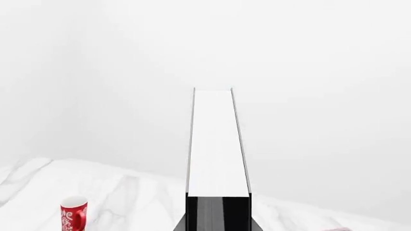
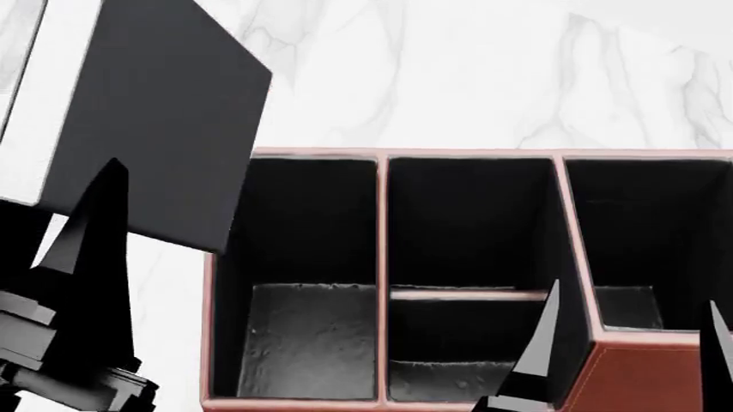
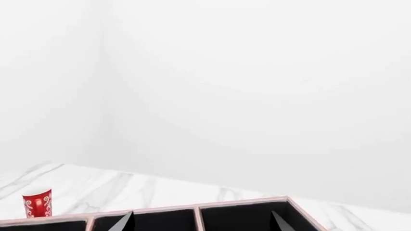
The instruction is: Pick up the book and place it in the left compartment of the caddy.
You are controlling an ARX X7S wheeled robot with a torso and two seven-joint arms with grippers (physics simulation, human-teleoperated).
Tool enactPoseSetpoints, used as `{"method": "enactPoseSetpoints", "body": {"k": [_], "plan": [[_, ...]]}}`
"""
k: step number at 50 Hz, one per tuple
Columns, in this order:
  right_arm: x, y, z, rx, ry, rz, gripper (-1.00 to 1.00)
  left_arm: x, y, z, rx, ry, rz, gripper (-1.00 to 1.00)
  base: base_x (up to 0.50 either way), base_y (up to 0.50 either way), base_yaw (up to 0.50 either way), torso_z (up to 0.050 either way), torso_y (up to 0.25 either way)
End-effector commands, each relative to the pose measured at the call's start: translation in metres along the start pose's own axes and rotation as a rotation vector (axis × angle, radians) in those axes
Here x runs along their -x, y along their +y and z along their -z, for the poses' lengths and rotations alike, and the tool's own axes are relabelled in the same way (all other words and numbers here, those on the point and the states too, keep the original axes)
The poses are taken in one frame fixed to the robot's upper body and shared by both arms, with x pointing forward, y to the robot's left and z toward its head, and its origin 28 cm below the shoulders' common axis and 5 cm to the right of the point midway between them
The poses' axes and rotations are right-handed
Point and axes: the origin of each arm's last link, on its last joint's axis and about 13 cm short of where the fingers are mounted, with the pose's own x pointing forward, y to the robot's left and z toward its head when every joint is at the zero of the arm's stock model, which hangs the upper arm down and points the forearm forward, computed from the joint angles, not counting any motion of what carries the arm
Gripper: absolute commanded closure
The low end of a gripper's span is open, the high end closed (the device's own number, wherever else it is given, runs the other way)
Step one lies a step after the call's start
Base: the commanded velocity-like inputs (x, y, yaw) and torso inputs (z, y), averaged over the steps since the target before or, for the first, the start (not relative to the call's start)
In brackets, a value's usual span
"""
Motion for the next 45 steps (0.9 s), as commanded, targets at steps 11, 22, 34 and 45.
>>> {"method": "enactPoseSetpoints", "body": {"k": [11, 22, 34, 45], "plan": [[0.000, -0.001, -0.001, -0.004, -0.005, 0.001, -1.00, 0.016, -0.026, -0.007, 0.000, 0.145, -0.122, 1.00, 0.00, 0.00, 0.00, 0.000, 0.001], [0.000, -0.001, -0.002, -0.005, -0.007, 0.002, -1.00, 0.015, -0.035, -0.001, 0.002, 0.228, -0.105, 1.00, 0.00, 0.00, 0.00, 0.000, 0.001], [0.001, -0.001, -0.002, -0.004, -0.006, 0.005, -1.00, 0.010, -0.052, 0.007, 0.066, 0.308, -0.066, 1.00, 0.00, 0.00, 0.00, 0.001, 0.002], [0.001, -0.001, -0.002, -0.004, -0.006, 0.003, -1.00, -0.003, -0.053, 0.022, 0.073, 0.357, -0.086, 1.00, 0.00, 0.00, 0.00, 0.000, 0.001]]}}
